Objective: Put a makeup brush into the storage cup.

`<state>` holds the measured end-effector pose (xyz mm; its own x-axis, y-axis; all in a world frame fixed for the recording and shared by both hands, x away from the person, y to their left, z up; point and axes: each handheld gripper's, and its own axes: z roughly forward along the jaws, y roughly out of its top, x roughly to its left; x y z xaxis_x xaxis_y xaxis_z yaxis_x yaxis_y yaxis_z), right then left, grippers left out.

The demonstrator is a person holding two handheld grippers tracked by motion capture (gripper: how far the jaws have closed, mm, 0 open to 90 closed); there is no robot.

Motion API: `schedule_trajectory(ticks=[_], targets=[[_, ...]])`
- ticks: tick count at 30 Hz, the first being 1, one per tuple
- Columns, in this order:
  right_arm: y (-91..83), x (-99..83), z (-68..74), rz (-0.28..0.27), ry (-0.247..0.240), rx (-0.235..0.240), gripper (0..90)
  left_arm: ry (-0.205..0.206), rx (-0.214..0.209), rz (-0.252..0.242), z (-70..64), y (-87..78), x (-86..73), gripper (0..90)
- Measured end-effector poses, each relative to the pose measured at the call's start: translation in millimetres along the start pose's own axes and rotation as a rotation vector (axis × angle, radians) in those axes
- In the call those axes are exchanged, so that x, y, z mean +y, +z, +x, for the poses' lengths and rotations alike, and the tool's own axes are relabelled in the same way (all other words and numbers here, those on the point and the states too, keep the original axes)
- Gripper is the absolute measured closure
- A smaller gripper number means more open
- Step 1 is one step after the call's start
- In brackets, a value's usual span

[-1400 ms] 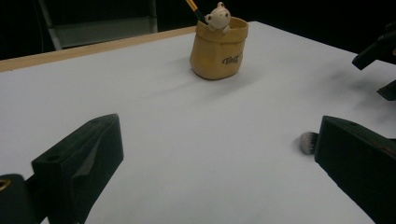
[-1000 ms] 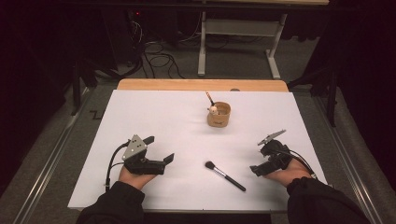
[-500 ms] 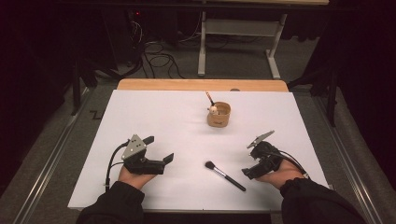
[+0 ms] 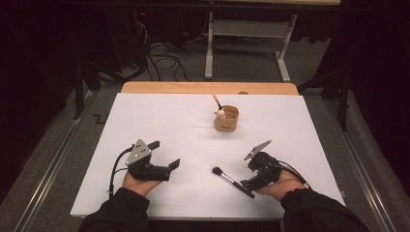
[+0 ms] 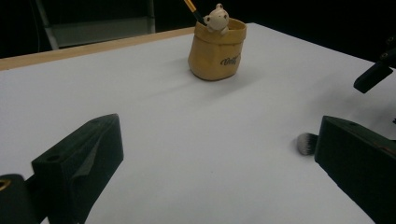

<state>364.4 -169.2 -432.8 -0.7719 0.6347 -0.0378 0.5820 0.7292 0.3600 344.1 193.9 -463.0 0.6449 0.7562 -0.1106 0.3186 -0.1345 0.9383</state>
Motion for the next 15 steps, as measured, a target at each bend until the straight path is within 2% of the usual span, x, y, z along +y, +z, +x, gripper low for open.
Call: schedule_trajectory(ticks=[3,6,7,10,11,12,15], targets=[[1.9,-1.2,4.3,0.0,-0.008,0.018,33.0,0.0,0.0,0.002,0.3,0.0,0.0,1.9],[2.7,-2.0,6.0,0.005,-0.019,0.035,35.5,0.001,0.0,0.003,0.1,0.3,-0.1,1.8],[3.9,-3.1,9.1,0.003,-0.023,0.044,39.8,0.0,0.0,0.002,0.0,0.3,0.0,1.8],[5.2,-4.3,12.0,0.002,-0.032,0.047,42.5,0.001,0.0,0.002,0.1,0.2,0.0,1.8],[6.2,-5.2,13.6,0.003,-0.041,0.054,47.0,0.001,0.001,0.002,0.2,0.2,0.0,1.8],[6.2,-5.2,13.6,0.003,-0.041,0.054,47.0,0.001,0.001,0.002,0.2,0.2,0.0,1.8],[7.6,-5.8,16.5,0.005,-0.046,0.073,55.4,0.001,0.0,0.002,0.0,0.2,0.0,1.8]])
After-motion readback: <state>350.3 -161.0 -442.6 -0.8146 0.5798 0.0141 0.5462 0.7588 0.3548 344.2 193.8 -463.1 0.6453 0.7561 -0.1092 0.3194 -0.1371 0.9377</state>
